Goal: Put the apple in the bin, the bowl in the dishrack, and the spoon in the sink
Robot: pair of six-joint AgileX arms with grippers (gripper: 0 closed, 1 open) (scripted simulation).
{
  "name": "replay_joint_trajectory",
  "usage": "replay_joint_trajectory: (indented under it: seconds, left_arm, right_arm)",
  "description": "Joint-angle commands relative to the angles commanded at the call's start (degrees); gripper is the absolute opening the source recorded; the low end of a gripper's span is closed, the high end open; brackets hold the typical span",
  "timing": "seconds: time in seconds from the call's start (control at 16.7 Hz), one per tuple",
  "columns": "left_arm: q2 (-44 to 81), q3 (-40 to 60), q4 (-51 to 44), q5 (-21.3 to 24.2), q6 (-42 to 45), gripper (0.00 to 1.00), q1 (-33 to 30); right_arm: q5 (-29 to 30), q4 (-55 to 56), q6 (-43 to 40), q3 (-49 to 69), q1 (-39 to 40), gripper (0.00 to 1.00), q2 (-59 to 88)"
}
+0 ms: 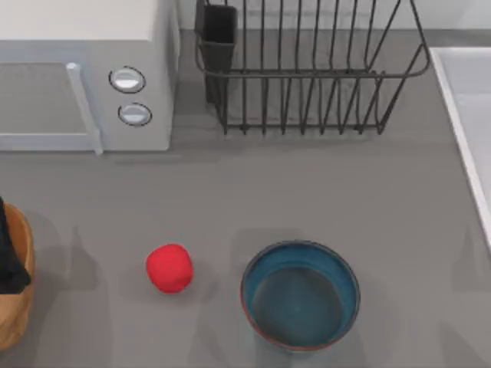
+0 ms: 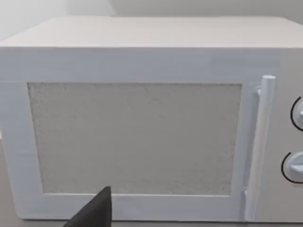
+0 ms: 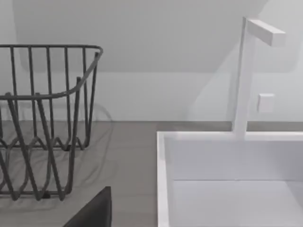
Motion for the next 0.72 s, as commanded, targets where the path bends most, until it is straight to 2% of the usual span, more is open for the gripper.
replay_joint_trajectory:
  seconds: [0.3, 0.72]
  left_arm:
    - [3.03, 1.98, -1.83, 0.0, 0.49, 1.0, -0.95]
    - [21.13, 14.64, -11.56, 0.04, 5.33, 1.0, -6.71]
  right_arm:
    - [0.0, 0.0, 0.0, 0.0, 0.0, 1.0, 0.0]
    - [0.0, 0.0, 0.0, 0.0, 0.0, 1.0, 0.0]
